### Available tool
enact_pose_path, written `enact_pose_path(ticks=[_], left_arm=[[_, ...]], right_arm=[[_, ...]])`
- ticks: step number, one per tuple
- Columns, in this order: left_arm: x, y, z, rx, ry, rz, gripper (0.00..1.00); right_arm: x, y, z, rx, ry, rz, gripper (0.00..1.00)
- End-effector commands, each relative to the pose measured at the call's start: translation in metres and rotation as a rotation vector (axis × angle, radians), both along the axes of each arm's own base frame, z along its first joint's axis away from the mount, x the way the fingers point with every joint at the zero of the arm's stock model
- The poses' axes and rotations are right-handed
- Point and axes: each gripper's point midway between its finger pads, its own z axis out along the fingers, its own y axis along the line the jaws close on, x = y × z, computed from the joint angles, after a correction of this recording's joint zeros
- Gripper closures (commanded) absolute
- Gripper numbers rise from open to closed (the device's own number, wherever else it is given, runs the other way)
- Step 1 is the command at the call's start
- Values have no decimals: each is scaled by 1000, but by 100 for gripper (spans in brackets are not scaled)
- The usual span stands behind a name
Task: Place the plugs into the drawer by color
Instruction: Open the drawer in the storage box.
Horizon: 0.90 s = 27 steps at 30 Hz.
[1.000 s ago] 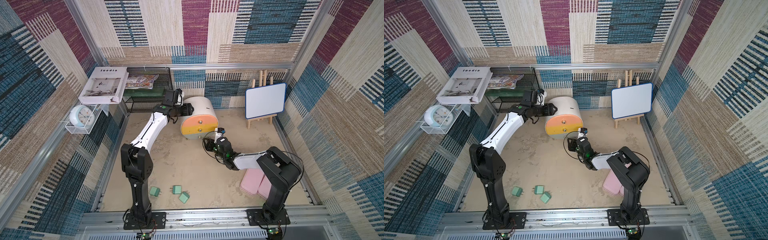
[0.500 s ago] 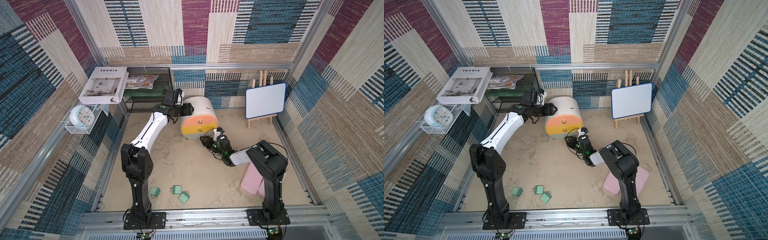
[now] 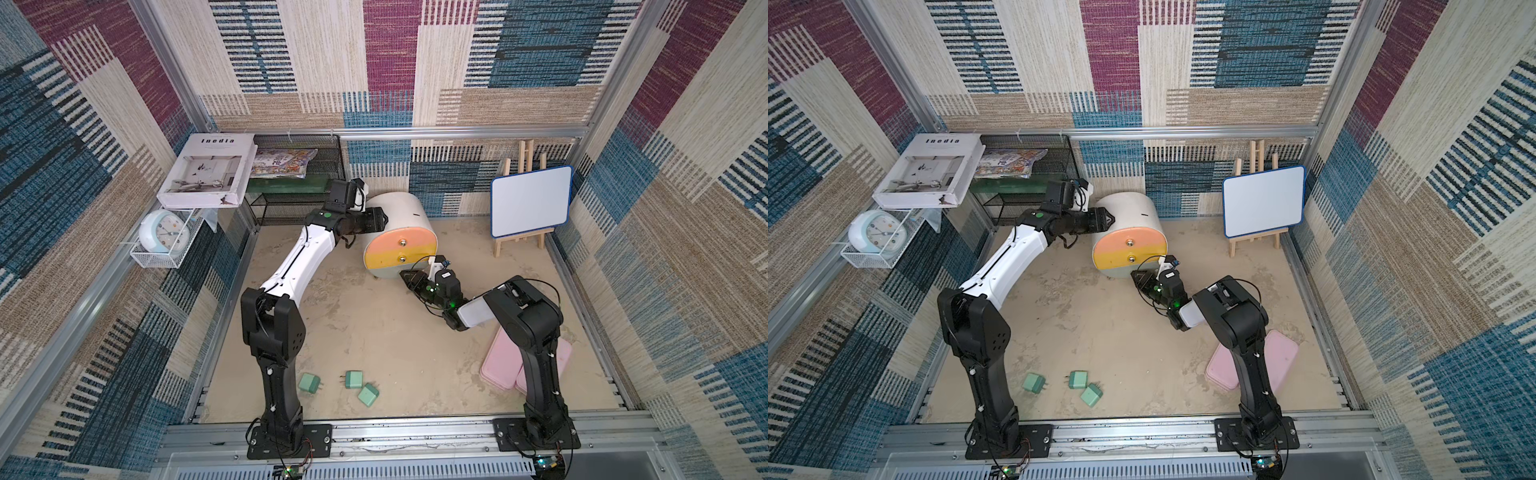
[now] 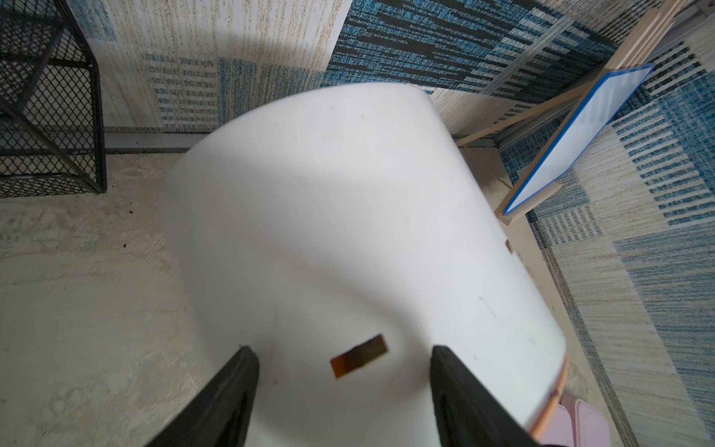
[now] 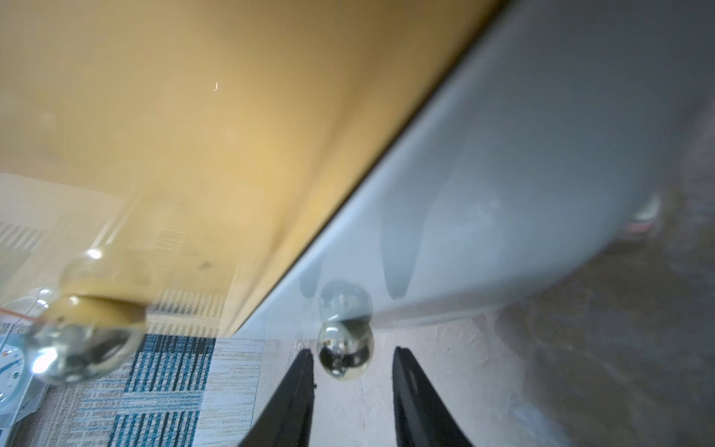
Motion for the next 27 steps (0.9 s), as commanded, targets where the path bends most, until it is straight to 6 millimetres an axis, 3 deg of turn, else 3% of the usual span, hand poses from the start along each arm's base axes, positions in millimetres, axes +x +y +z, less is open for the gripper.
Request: enact_pose_path(ticks=[1,7,21,24,27], left_arm=[[-20,6,-25,55,112,-5,27],[-25,3,-20,36,107,-12,27],[-35,-7,-17,-7,121,-41,27],[-34,-6,-17,-4,118,-40,27],[-34,-7,-18,-7,119,-41,27]], right_arm=[[6,-13,15,41,-48,-29,62],[19,-44,26,18,-80,-93,63],[49,-83,47,-51,-136,-150,64],[43,-76,51,-43,-148,-106,65],[24,-68,50,5,-142,-88,65]])
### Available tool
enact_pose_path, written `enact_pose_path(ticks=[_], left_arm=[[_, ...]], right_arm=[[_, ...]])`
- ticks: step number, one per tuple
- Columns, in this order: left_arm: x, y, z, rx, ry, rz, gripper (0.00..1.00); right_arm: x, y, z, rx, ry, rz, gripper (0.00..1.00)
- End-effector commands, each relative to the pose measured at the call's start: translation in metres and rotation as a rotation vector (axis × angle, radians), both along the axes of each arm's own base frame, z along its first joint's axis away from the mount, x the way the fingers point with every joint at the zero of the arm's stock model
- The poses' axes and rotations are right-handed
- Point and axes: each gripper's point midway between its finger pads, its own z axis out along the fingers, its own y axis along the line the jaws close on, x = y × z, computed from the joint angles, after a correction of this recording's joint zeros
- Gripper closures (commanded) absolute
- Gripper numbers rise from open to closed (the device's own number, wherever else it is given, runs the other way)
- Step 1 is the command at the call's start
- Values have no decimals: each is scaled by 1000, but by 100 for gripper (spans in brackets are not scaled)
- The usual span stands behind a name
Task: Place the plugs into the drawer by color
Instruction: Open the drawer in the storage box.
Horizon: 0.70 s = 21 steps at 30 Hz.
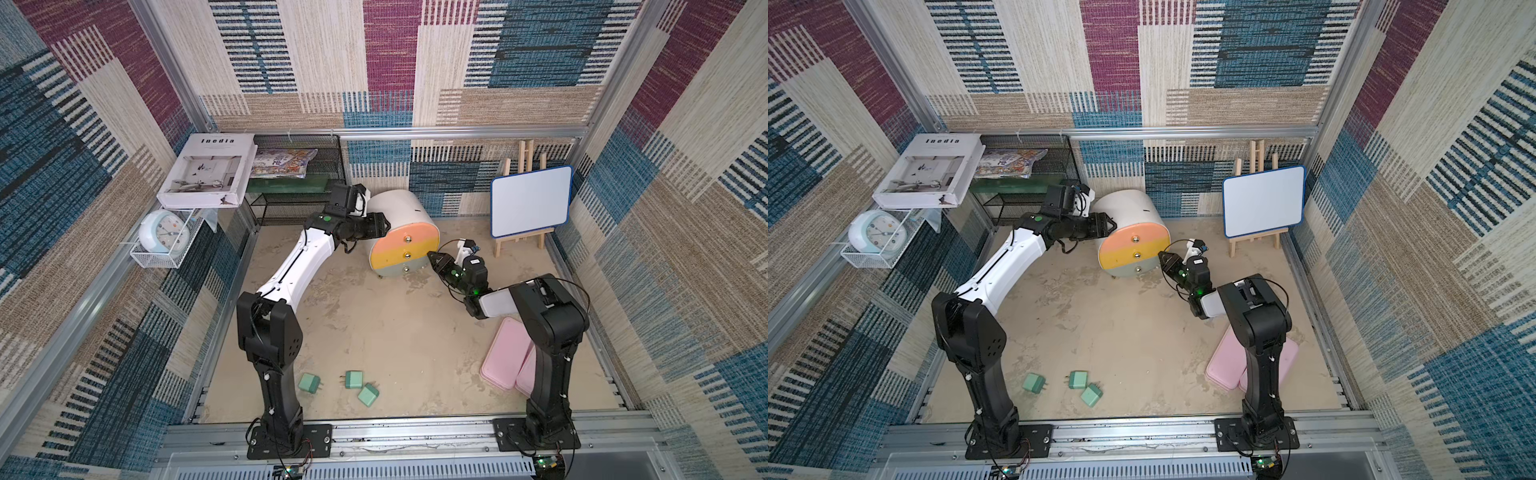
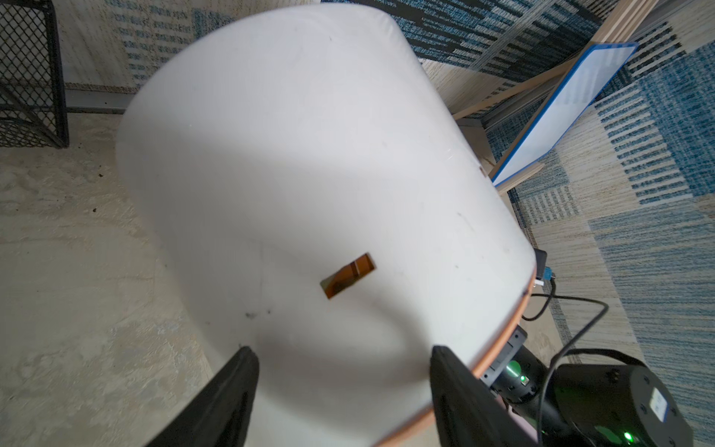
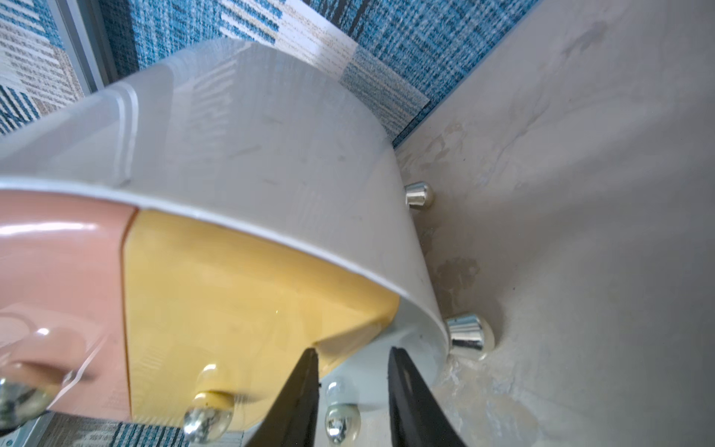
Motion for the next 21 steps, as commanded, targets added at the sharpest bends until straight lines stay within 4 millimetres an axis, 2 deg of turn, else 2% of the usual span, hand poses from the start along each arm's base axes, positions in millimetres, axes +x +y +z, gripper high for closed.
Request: enact_pose_path(ticks=[1,6,21], left_arm=[[-11,1,-15,27,67,-14,27],[-11,2,-18,30,68,-12,27],[-12,2,-17,27,63,-14,27]], right_arm=[[-19,15,7,41,-27,50,65],[-37,40,-5,62,-10,91,65],[-21,64,-29,110,35,119,63]])
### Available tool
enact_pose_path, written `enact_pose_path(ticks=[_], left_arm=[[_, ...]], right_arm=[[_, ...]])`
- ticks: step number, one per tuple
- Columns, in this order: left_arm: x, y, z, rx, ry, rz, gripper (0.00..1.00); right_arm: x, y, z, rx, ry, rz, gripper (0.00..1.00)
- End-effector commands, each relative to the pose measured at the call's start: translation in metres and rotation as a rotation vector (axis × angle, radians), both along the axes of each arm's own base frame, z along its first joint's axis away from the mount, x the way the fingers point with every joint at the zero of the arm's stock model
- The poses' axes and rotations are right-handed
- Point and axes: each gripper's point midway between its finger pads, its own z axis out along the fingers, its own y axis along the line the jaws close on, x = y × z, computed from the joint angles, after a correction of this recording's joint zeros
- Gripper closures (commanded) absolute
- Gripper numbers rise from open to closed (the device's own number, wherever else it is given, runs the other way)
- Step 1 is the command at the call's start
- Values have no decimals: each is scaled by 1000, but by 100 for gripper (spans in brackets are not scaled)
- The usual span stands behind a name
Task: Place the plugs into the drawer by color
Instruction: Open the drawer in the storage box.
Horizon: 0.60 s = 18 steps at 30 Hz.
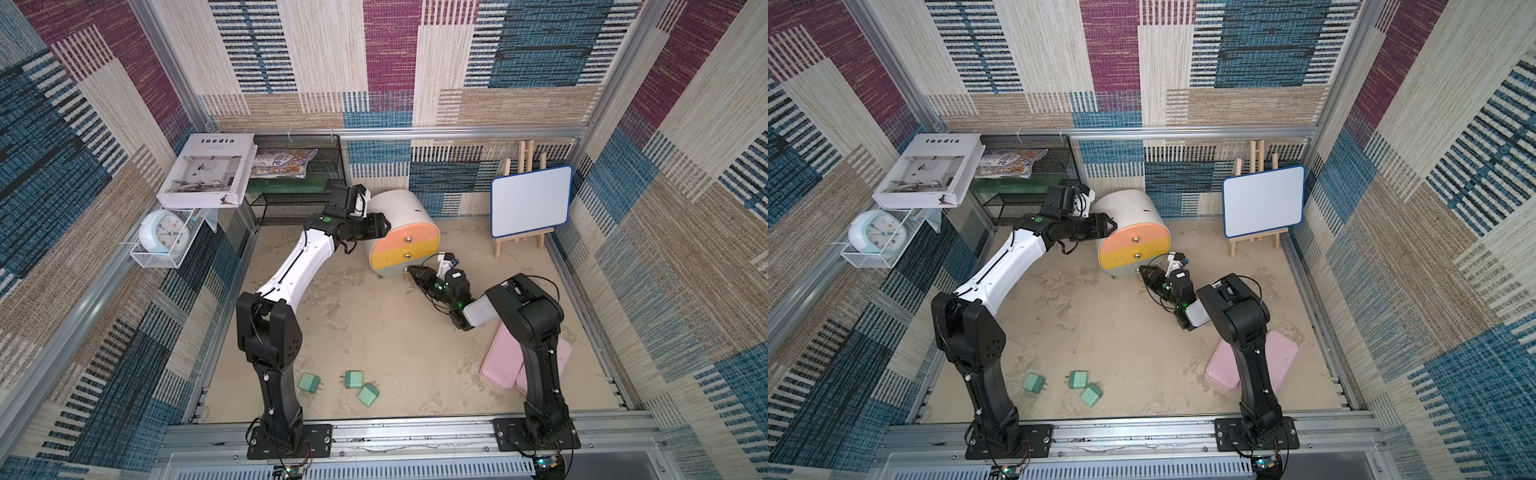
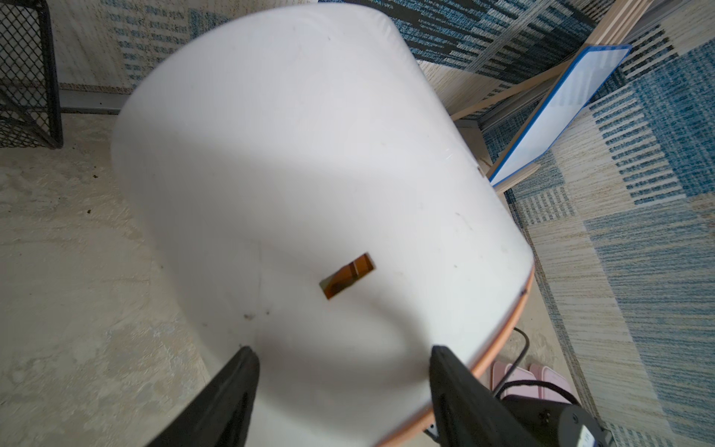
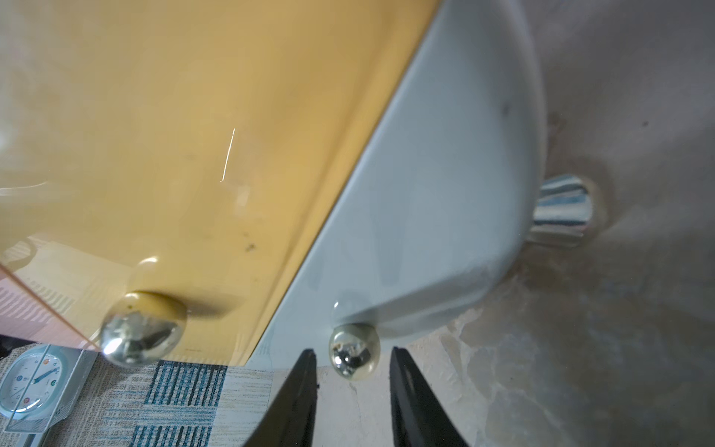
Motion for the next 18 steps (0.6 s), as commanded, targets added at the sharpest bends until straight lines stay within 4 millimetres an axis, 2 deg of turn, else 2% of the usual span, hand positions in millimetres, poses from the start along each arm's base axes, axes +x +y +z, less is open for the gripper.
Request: enact_pose_path(ticks=[1,6,18], left_arm=[[-11,3,-16,37,65,-10,27],[-11,4,-16,40,63,-8,27],[-10,5,-18,46,65,-3,27]], right_arm=[[2,5,5,27,-19,12,62],[3,9,0,38,-12,24,61],[10,16,6,57,-30,37,63]])
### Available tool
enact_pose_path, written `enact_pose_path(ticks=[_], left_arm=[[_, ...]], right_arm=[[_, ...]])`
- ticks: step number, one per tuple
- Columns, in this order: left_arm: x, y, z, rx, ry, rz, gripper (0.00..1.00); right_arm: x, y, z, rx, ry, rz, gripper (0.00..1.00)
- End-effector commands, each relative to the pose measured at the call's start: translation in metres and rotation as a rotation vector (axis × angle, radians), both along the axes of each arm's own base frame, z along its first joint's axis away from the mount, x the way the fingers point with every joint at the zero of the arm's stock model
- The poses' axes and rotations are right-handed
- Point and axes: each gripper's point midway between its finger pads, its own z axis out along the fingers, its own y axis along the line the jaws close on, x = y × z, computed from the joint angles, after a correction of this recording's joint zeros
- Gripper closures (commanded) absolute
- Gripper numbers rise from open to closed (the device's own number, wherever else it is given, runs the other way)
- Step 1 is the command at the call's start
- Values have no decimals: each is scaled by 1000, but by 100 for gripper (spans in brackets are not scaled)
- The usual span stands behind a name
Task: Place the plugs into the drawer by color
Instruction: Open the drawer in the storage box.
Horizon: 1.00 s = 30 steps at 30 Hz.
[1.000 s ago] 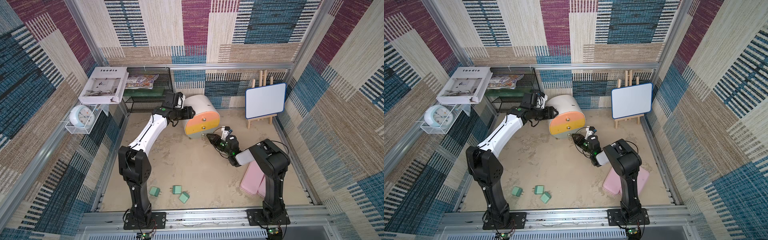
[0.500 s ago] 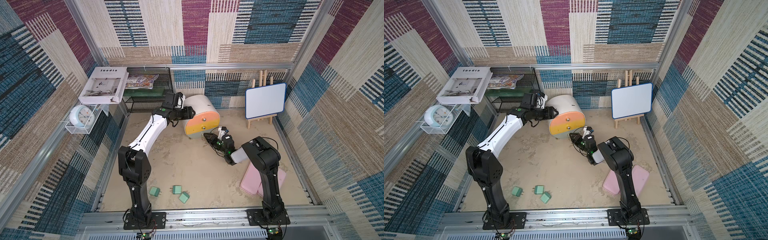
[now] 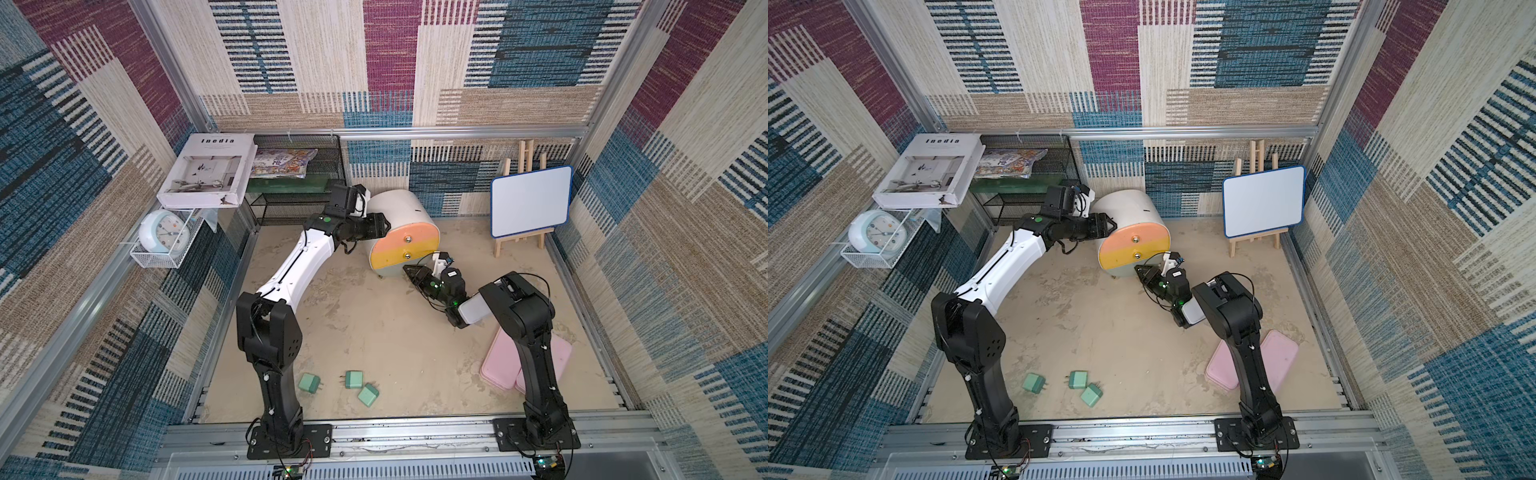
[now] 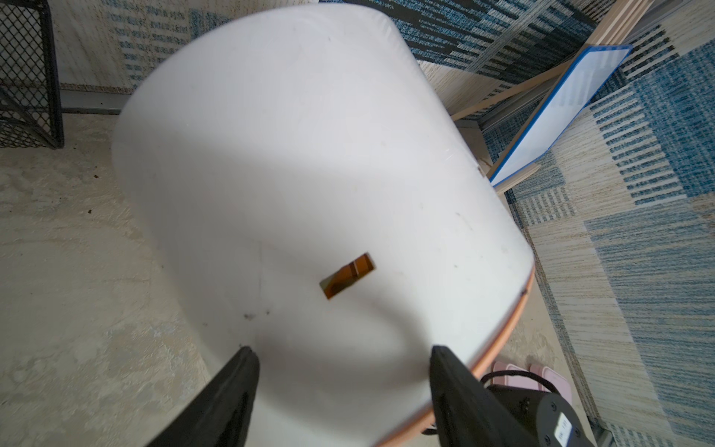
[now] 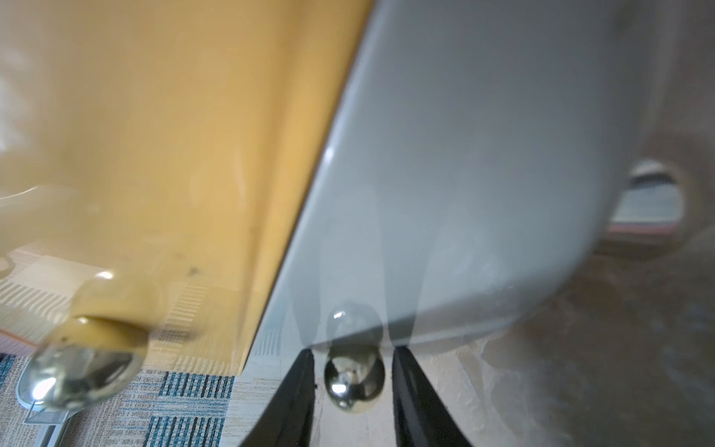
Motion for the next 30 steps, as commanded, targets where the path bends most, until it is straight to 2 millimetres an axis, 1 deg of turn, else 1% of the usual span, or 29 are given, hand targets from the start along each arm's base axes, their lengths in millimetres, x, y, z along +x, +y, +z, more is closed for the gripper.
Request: enact_pose_path(ticks=[1,4,10,12,15,23,28,30], left_arm=[[-10,5,-18,44,65,-5,27],[-9,5,-18,45,64,-4,27],[-5,9,-22,47,74,2,27],[-4,11,-24,44,81,6,27],[-1,12,-24,35,86,10,27],[1,14,-26,28,92,14,27],[2,16,-28,33,94,19,27],[2,17,-29,35,94,20,27]], right_arm=[[3,2,10,18,-35,1,64],[4,3,9,15,-33,2,66],[1,2,17,-4,-57,10,82],[-2,2,22,-19,-63,19,85],[-10,1,27,-40,-69,22,85],[-36,2,21,-88,-57,39,85],[-43,-5,18,-135,-43,28,84],[-45,-4,16,-155,-30,37,84]])
